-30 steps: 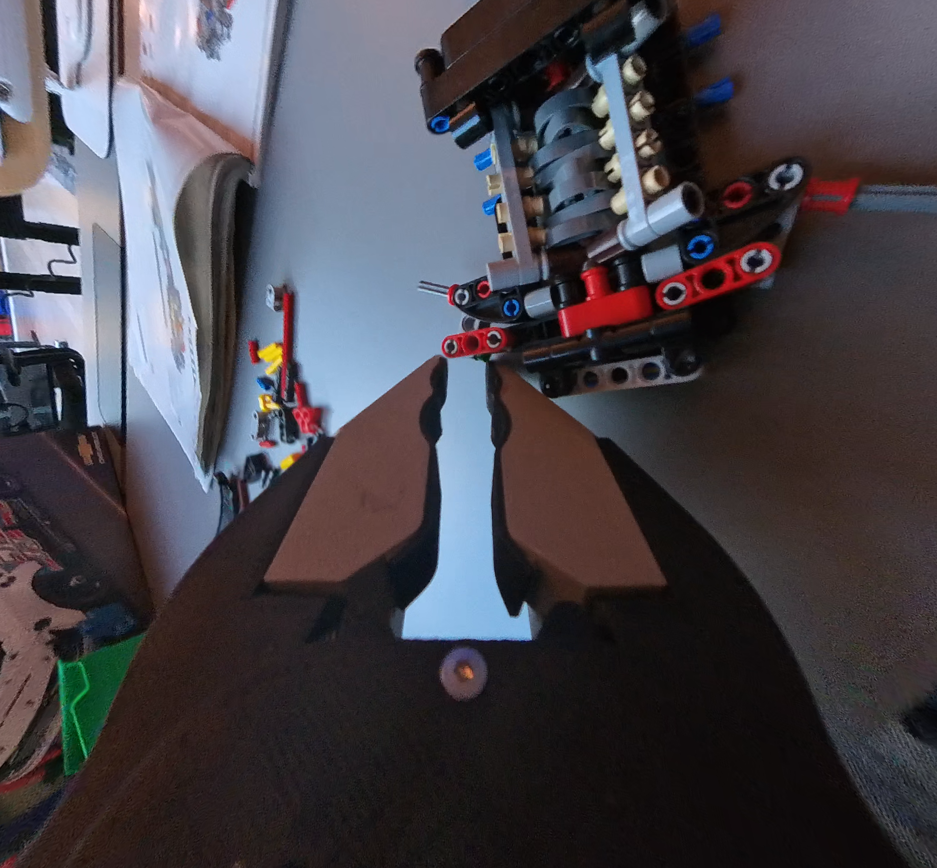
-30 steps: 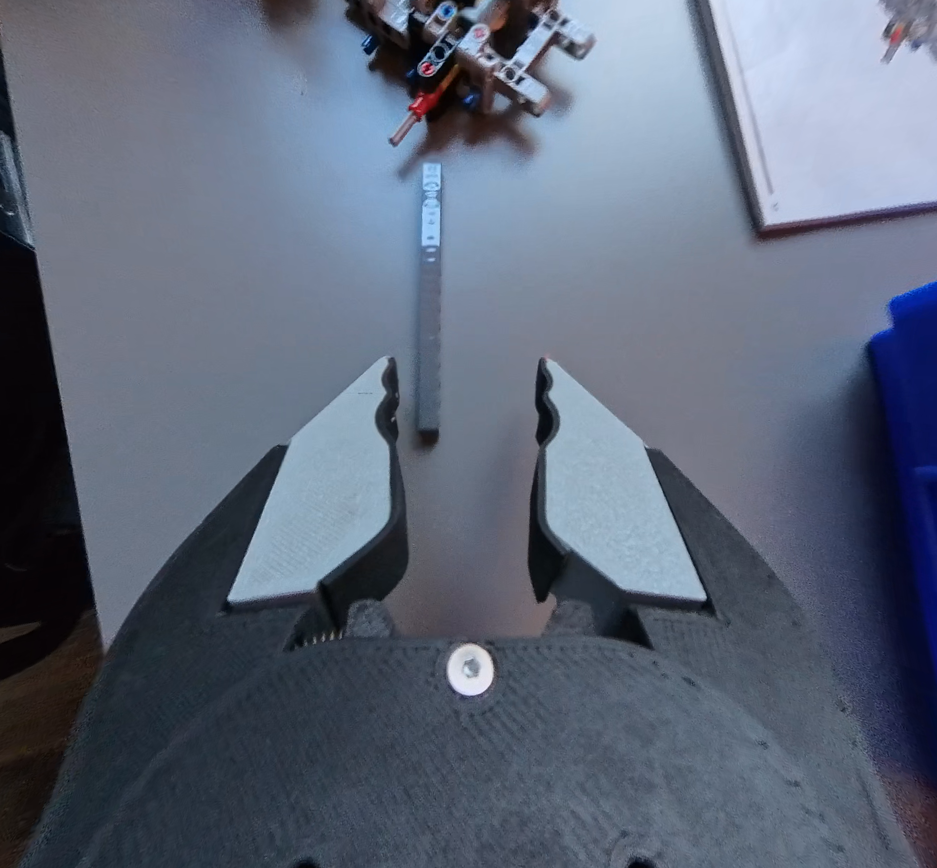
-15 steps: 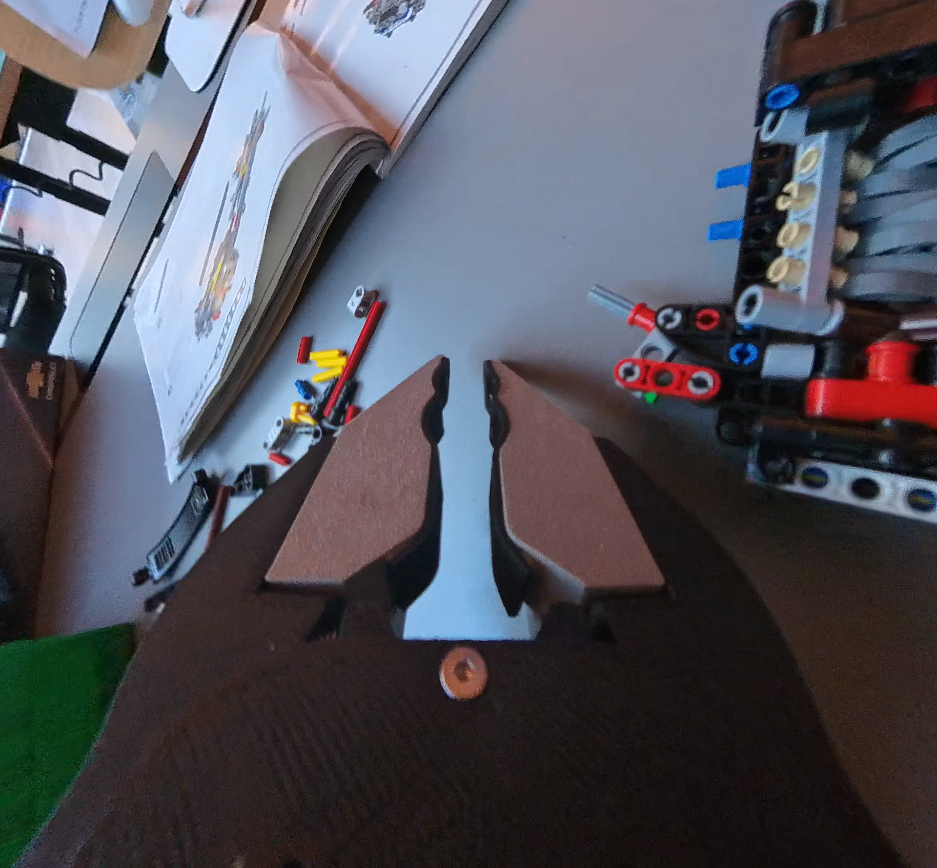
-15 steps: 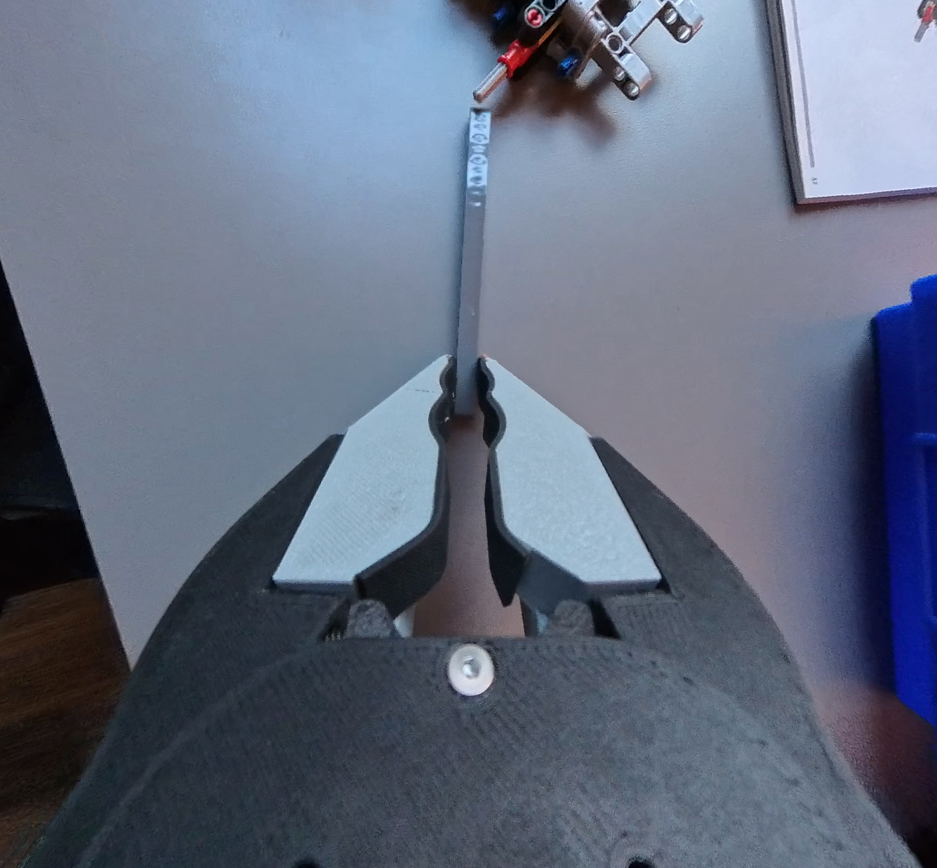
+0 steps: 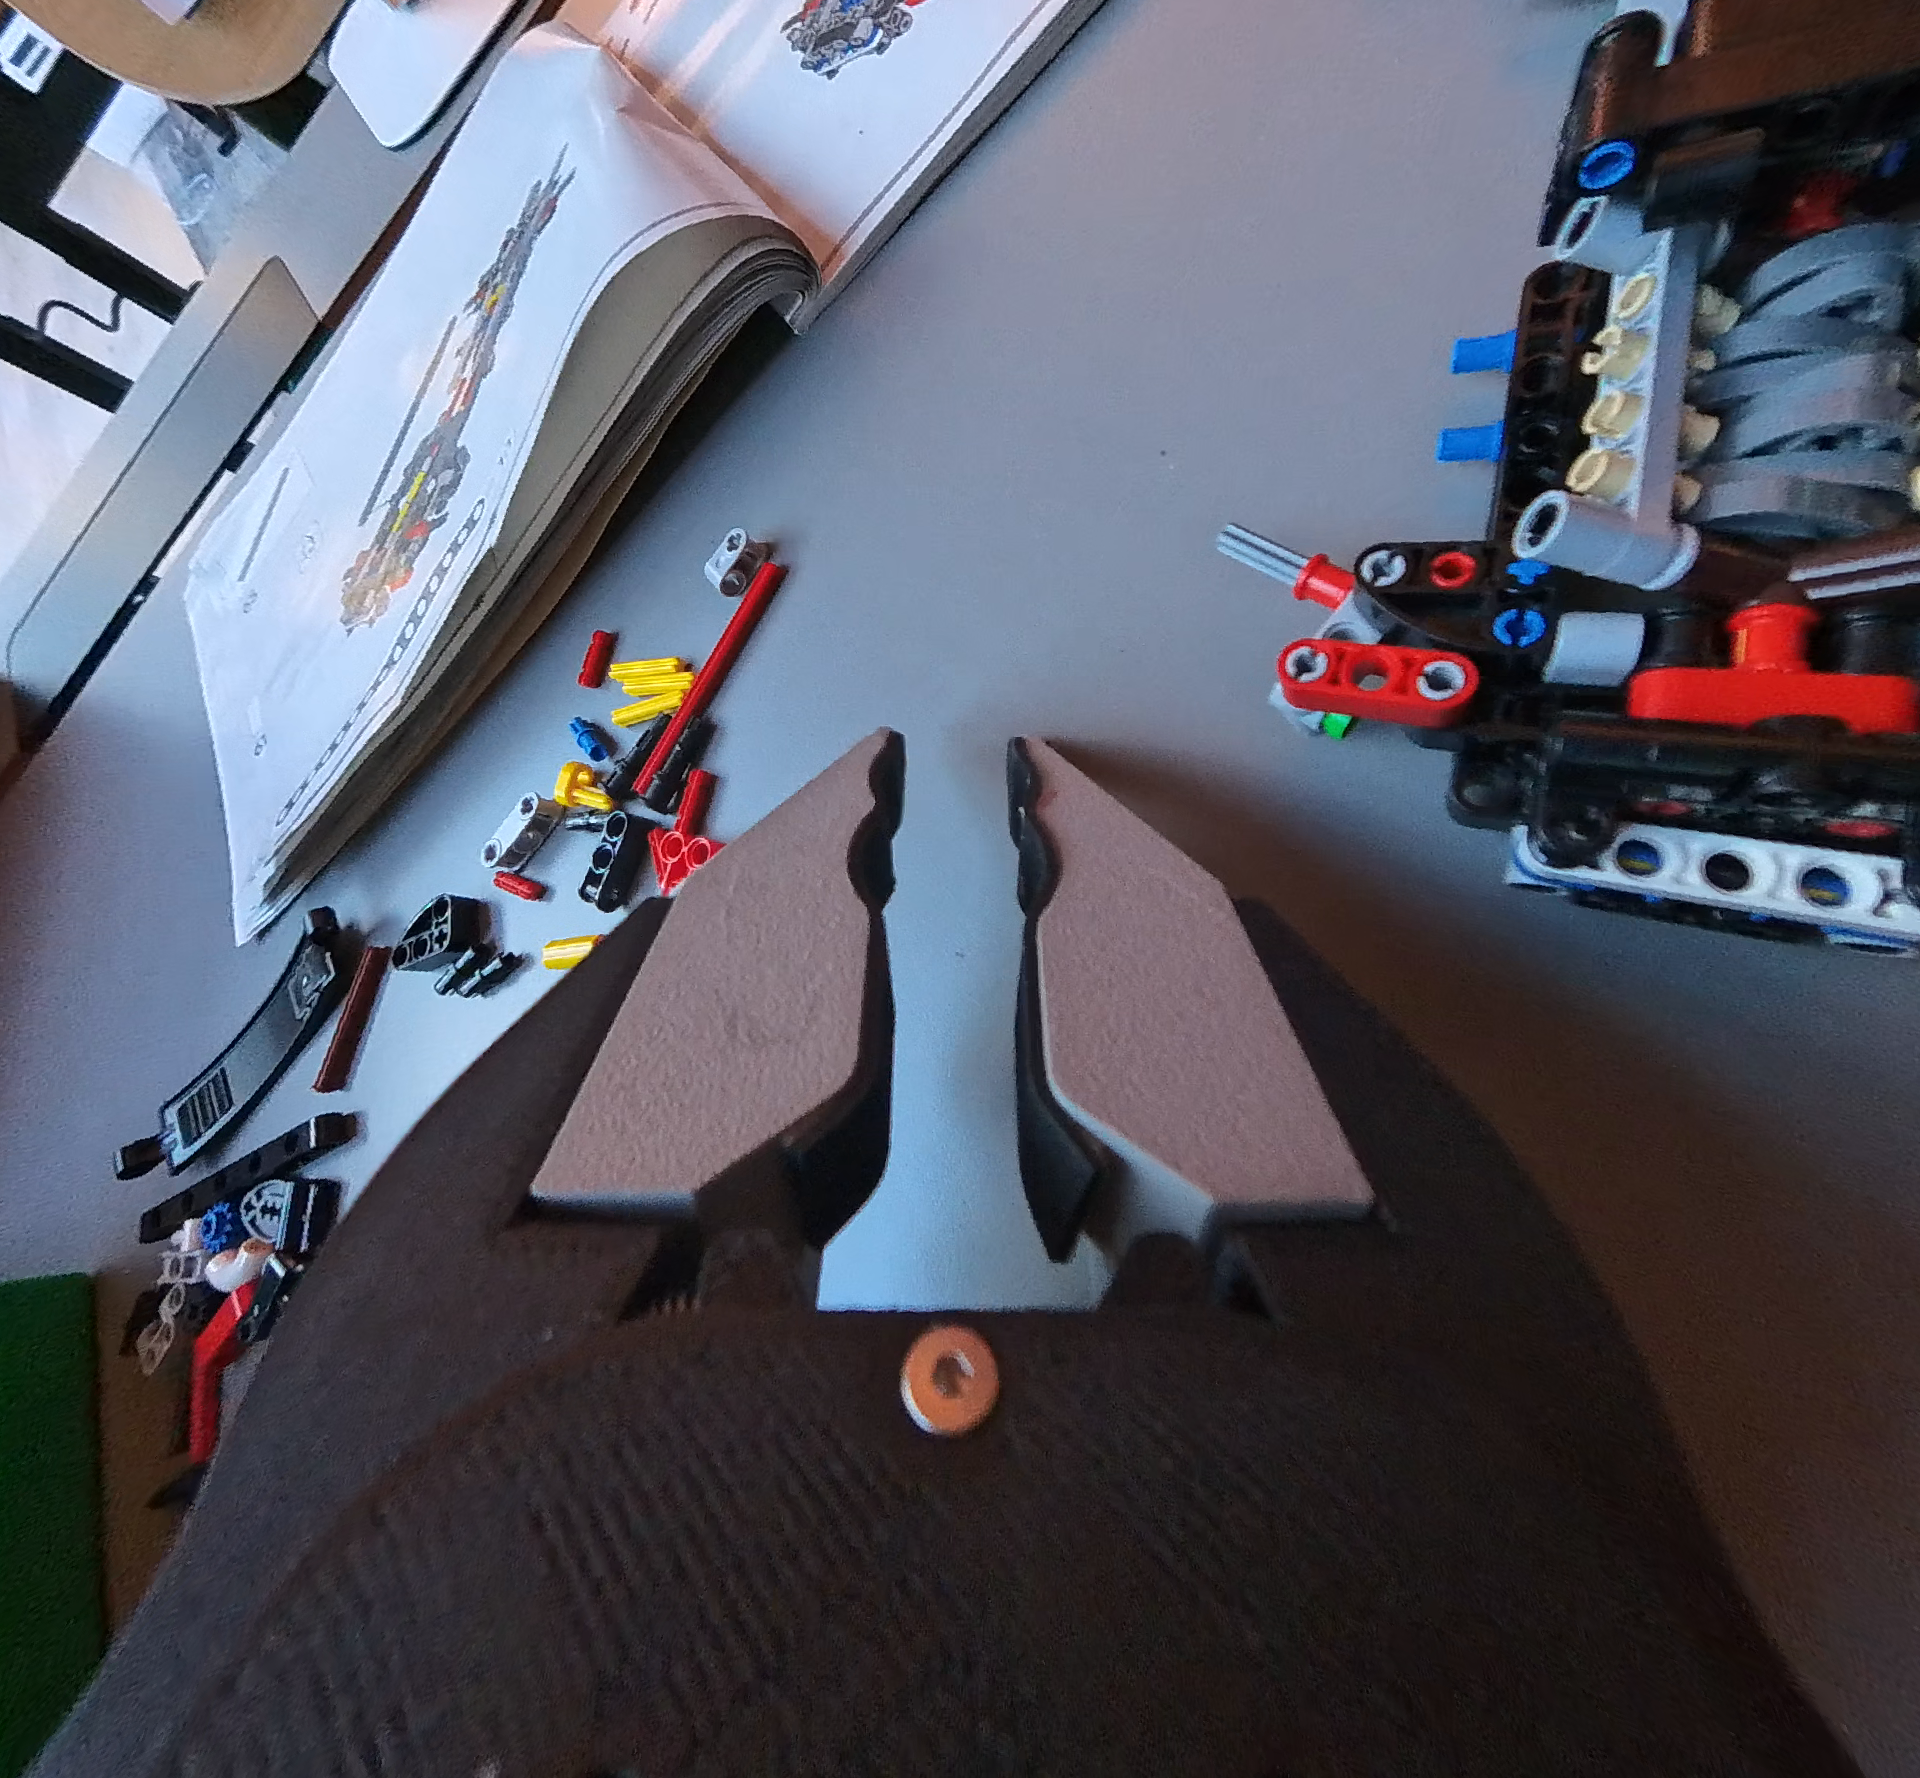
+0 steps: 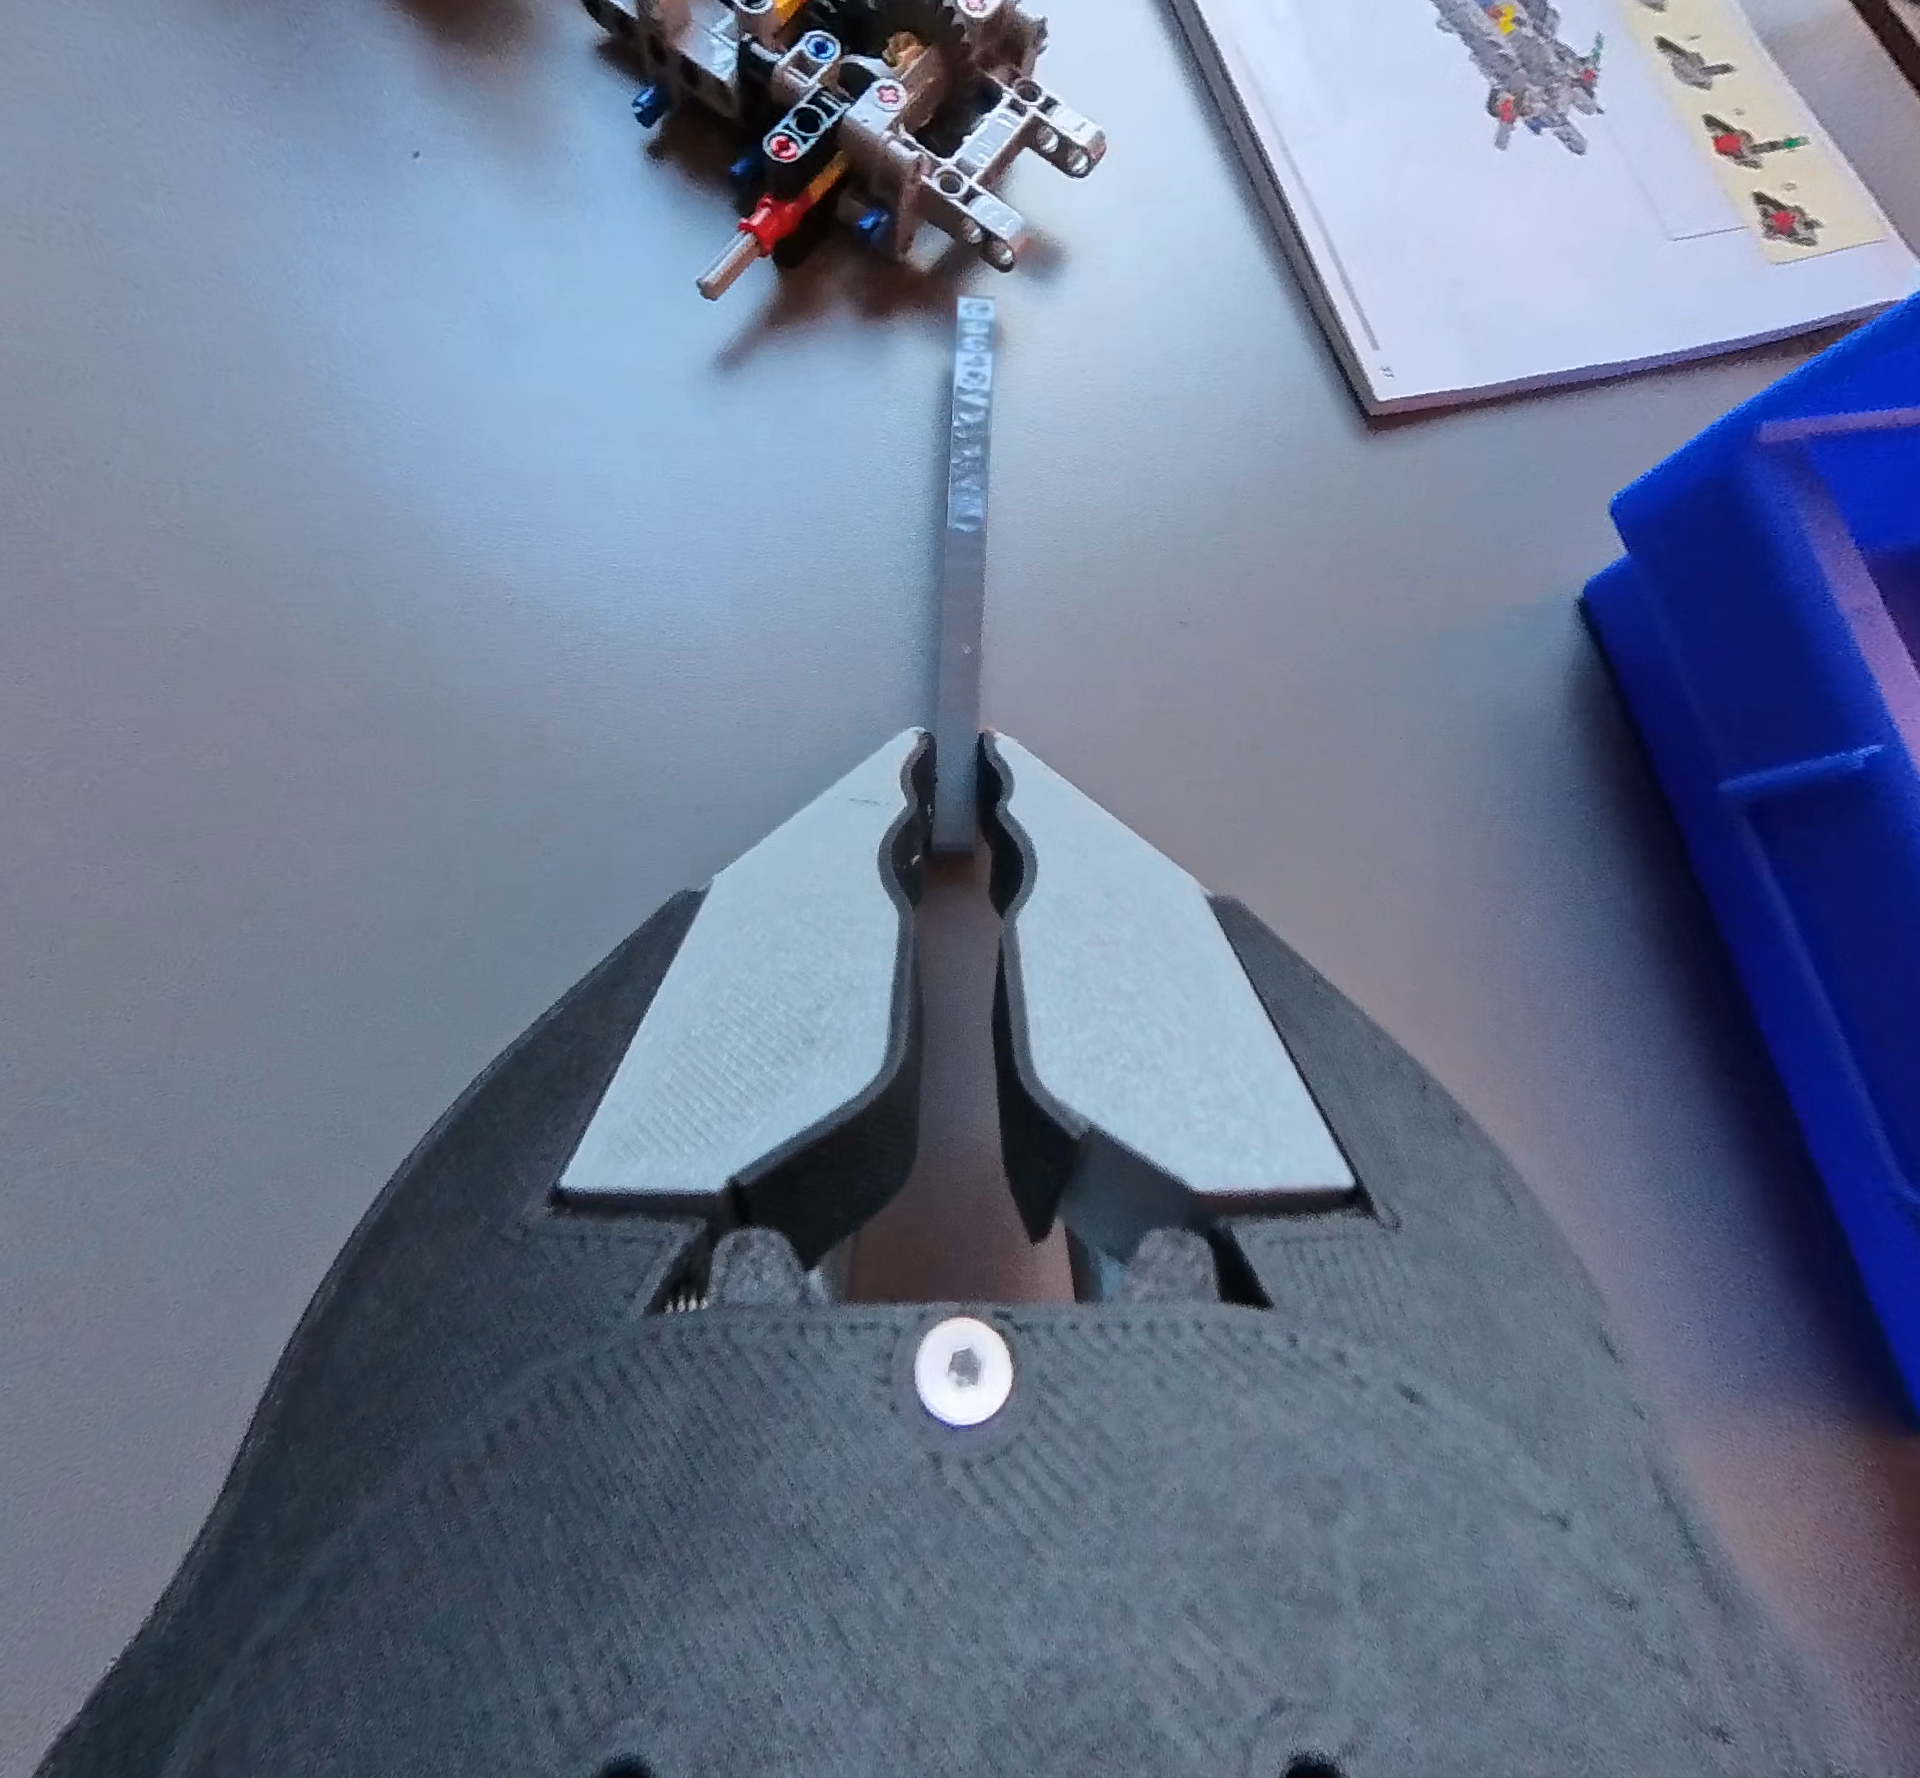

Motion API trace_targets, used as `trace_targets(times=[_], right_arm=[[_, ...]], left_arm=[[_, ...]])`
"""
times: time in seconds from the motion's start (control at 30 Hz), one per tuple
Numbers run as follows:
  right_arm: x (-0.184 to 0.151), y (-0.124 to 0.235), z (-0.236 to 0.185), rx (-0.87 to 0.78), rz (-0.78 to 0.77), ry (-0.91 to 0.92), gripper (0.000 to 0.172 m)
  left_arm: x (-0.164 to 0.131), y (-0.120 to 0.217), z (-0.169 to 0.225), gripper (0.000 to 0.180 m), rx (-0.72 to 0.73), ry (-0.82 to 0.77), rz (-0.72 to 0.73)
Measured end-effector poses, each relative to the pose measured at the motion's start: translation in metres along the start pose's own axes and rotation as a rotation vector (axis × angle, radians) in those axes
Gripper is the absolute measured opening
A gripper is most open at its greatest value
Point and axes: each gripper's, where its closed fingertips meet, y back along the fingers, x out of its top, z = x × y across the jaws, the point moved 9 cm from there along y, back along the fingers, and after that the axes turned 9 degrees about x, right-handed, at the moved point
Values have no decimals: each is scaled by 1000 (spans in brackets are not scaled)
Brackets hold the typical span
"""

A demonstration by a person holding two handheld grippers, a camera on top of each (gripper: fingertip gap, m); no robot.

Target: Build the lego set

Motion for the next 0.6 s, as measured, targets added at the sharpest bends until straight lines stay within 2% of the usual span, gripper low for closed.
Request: trace_targets(times=[0.13, 0.33, 0.6], right_arm=[[0, -2, 4, -73, -10, -25, 5], [0, -4, 12, -191, -32, -53, 5], [4, -11, 25, -368, -88, -59, 5]], left_arm=[[0, -1, 0, 9, -55, 9, 2], [0, -2, -5, 15, -160, 70, 13], [-2, -3, -25, 26, -452, 334, 62]])
